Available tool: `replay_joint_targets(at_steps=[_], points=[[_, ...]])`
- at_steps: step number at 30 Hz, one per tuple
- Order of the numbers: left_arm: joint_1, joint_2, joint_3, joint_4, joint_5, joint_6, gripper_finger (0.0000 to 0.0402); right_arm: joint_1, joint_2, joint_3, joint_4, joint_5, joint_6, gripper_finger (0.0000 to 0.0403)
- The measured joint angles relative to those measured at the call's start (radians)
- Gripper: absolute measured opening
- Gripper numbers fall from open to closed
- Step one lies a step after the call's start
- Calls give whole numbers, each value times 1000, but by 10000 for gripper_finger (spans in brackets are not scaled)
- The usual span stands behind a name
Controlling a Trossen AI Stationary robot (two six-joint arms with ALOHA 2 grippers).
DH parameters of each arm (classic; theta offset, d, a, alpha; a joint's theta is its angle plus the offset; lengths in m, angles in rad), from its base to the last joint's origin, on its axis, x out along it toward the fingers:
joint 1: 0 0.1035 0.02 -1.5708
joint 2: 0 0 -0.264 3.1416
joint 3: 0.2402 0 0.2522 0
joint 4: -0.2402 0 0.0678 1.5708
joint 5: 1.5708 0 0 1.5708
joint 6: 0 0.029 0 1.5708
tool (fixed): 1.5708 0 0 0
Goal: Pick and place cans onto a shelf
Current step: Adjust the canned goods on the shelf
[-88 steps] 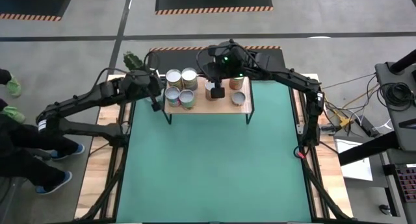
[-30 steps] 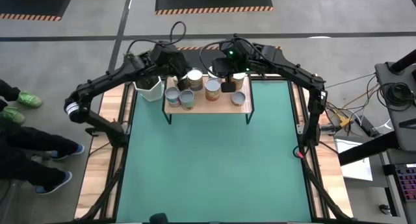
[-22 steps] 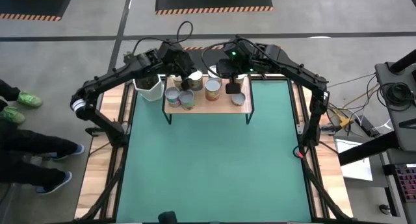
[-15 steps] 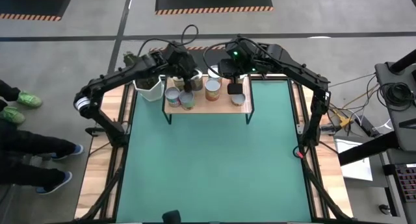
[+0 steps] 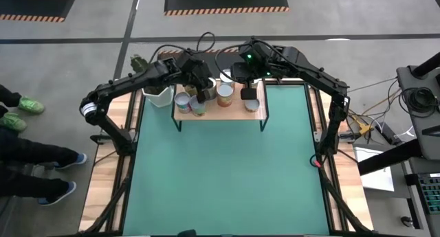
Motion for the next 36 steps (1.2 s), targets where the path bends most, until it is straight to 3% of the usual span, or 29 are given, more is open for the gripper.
replay_joint_targets(at_steps=[36], points=[[-115, -24, 1, -44, 4, -21, 0, 0, 0, 0, 1, 0, 28, 9]])
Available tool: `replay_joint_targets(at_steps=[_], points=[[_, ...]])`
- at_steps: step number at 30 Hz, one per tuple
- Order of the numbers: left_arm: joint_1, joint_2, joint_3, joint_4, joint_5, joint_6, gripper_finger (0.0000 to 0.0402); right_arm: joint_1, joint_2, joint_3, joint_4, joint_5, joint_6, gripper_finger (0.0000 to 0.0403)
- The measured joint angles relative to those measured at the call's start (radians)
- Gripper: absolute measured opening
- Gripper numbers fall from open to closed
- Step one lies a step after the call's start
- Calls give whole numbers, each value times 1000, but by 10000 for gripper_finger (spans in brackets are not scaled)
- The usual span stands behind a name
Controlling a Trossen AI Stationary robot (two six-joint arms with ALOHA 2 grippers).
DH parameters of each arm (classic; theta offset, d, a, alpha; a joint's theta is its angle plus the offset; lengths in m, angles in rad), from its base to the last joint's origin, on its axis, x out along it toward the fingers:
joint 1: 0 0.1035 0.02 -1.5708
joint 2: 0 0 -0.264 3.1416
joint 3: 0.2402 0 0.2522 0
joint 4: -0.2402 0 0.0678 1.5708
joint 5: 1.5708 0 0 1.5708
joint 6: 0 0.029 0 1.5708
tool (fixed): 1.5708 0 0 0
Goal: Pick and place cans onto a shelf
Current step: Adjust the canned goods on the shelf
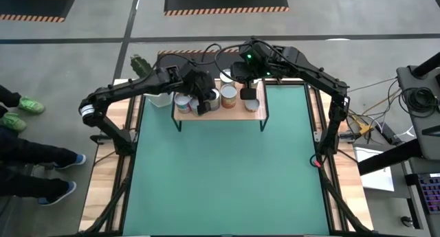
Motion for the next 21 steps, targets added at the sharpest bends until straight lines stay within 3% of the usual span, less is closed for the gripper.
replay_joint_targets(at_steps=[13, 21], points=[[1, -14, 85, -121, -23, 41, 0, 0, 0, 0, 0, 0, -1, 9], [35, -95, 106, -265, -368, 109, 0, 0, 0, 0, -10, 0, 5, 9]])
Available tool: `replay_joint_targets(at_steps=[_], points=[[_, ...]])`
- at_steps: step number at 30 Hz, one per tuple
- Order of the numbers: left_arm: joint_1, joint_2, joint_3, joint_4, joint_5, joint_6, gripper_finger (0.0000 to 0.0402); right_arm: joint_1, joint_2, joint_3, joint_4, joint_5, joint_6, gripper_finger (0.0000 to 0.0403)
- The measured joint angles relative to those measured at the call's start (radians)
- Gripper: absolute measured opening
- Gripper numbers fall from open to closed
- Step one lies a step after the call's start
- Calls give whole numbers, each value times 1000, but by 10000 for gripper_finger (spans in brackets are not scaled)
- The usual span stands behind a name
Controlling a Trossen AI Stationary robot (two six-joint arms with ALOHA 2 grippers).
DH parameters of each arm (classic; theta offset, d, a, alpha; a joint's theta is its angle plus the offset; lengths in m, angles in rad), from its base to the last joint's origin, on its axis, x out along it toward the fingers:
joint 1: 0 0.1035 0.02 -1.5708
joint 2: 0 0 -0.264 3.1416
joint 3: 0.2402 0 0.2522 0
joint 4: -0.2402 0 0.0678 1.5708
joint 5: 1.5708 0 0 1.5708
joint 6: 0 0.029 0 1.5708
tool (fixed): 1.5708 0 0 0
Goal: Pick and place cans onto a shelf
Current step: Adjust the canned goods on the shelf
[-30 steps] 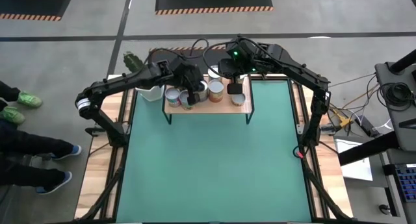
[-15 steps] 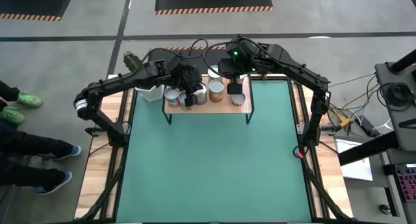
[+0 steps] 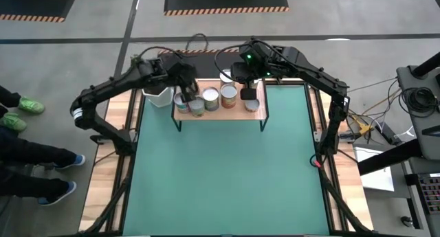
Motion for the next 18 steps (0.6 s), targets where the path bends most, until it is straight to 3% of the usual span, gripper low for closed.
replay_joint_targets(at_steps=[6, 9, 12, 18], points=[[118, -16, -21, -22, 7, -9, 0, 0, 0, 0, -6, 0, 0, 9], [161, 4, -25, -19, 71, -11, 0, 0, 0, 0, -17, 0, 0, 9], [170, 30, -25, -7, 127, -8, 0, 0, 0, 0, -22, 0, 7, 9], [172, 70, -26, 1, 131, 7, 0, 0, 0, 0, -34, 0, 9, 9]])
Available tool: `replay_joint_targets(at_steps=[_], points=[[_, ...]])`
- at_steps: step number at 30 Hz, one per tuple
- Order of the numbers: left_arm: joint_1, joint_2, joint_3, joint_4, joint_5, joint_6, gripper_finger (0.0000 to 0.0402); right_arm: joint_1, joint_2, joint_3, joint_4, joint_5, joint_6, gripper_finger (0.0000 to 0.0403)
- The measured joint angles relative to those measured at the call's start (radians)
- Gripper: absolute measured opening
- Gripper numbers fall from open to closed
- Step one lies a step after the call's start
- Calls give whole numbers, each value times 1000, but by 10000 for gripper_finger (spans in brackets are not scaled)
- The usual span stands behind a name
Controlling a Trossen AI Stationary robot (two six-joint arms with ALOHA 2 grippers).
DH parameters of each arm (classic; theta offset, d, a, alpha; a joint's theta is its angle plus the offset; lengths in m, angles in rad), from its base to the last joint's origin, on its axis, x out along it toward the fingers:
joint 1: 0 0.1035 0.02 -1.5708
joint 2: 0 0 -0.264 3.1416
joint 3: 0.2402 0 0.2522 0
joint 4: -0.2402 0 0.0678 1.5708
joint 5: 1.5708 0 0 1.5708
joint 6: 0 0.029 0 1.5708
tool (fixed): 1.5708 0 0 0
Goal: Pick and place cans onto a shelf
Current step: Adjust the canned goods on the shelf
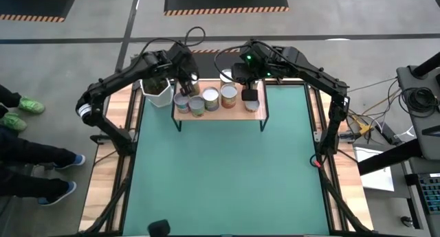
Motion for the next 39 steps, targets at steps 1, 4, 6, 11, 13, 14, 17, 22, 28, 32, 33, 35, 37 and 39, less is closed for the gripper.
replay_joint_targets(at_steps=[1, 4, 6, 11, 13, 14, 17, 22, 28, 32, 33, 35, 37, 39], points=[[0, 5, 0, 8, -2, 0, 0, 0, 0, 0, 0, 0, 0, 9], [0, 15, 0, 20, -2, 1, 0, 0, 0, 0, 0, 0, 0, 9], [0, 21, 1, 36, -2, 1, 0, 0, 0, 0, 0, 0, 2, 9], [0, 33, 1, 60, -2, 2, 0, 0, 0, 0, -1, 0, 3, 9], [-1, 36, 1, 77, -1, 4, 0, 0, 0, 0, -1, 0, 3, 9], [-1, 36, 1, 85, 0, 4, 0, 0, 0, 0, -1, 0, 3, 9], [-1, 38, 0, 105, 11, 4, 0, 0, 0, 0, -1, 0, 4, 9], [-1, 38, 0, 124, 91, 0, 0, 0, 0, 0, -3, 0, 13, 9], [-1, 38, 0, 142, 139, -26, 0, 0, 0, 0, -3, 0, 13, 9], [-3, 33, 0, 160, 138, -33, 0, 0, 0, 0, -3, 0, 18, 9], [-4, 29, 0, 159, 138, -33, 0, 0, 0, 0, -5, 0, 18, 9], [-5, 15, 11, 149, 139, -30, 0, 0, 0, 0, -9, 0, 18, 9], [-8, -12, 14, 128, 139, -15, 0, 0, 0, 0, -9, 0, 18, 9], [-8, -46, 14, 99, 138, 13, 0, 0, 0, 0, -15, 0, 18, 9]])
